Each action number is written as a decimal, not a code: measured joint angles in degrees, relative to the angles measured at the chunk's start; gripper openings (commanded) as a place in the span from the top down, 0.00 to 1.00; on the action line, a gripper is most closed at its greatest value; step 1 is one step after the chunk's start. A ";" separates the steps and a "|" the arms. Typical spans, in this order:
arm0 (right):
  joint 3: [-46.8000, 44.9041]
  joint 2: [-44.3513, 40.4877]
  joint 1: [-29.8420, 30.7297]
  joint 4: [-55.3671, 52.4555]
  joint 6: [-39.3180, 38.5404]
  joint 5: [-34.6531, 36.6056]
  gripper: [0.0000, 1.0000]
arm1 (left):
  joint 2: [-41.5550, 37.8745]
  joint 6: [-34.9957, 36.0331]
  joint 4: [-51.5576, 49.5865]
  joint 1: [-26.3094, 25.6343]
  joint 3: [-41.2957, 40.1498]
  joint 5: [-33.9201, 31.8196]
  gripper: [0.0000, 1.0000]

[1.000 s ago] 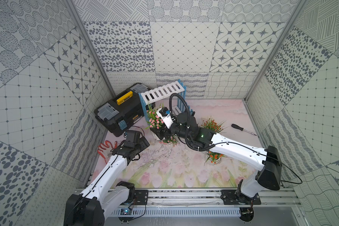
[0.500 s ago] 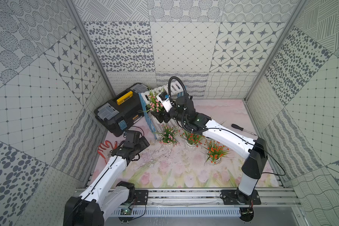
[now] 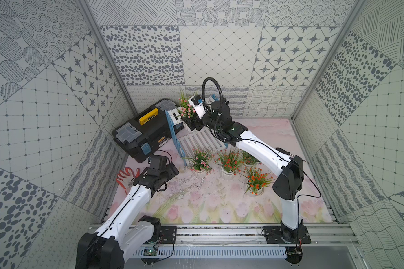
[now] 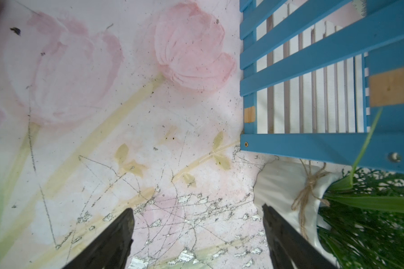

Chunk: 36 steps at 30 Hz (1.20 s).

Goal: Place the baby's breath potted plants on the rack by color
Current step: Place the baby's breath potted plant on the rack.

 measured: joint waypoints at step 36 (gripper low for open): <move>34.18 20.87 -9.88 -7.85 -1.68 -1.49 0.22 | -2.99 1.01 2.43 -0.81 -1.51 1.33 0.13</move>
